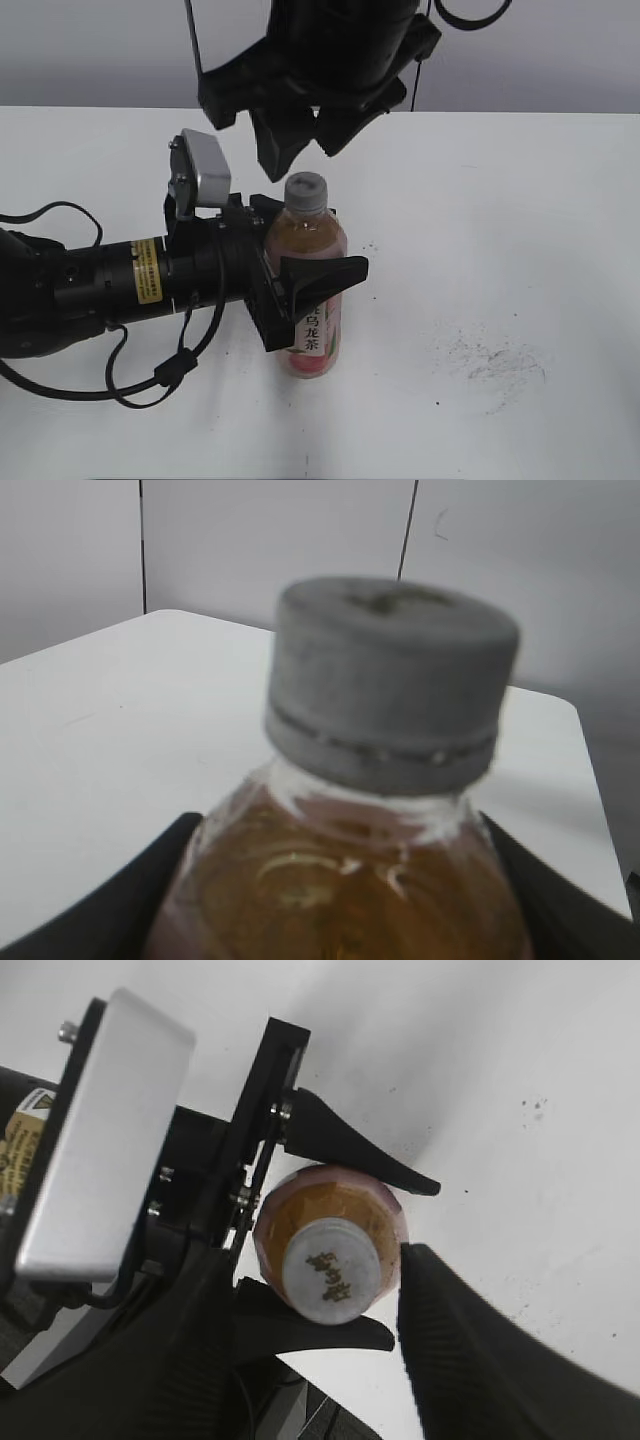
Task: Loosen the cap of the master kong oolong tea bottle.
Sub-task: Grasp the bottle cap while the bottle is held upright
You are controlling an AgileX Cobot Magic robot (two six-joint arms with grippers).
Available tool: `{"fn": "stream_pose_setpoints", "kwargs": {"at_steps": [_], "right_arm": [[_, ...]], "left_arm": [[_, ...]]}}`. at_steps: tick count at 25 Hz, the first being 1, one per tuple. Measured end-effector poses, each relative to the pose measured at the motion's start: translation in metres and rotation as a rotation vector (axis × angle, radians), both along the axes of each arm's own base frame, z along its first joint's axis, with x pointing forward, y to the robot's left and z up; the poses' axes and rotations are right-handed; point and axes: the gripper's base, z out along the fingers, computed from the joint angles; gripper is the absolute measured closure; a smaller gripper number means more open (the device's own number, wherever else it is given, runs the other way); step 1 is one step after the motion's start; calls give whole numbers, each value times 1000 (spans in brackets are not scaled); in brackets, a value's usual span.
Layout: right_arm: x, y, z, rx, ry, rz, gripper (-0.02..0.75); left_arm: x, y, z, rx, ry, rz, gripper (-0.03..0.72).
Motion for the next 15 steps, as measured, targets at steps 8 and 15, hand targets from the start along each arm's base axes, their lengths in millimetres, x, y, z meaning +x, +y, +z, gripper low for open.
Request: {"fn": "stream_pose_setpoints", "kwargs": {"at_steps": [8, 15], "right_arm": [[12, -11, -8, 17, 60, -45, 342], [13, -6, -16, 37, 109, -30, 342]], "left_arm": [[0, 0, 0, 0, 0, 0, 242], [0, 0, 0, 0, 0, 0, 242]]}}
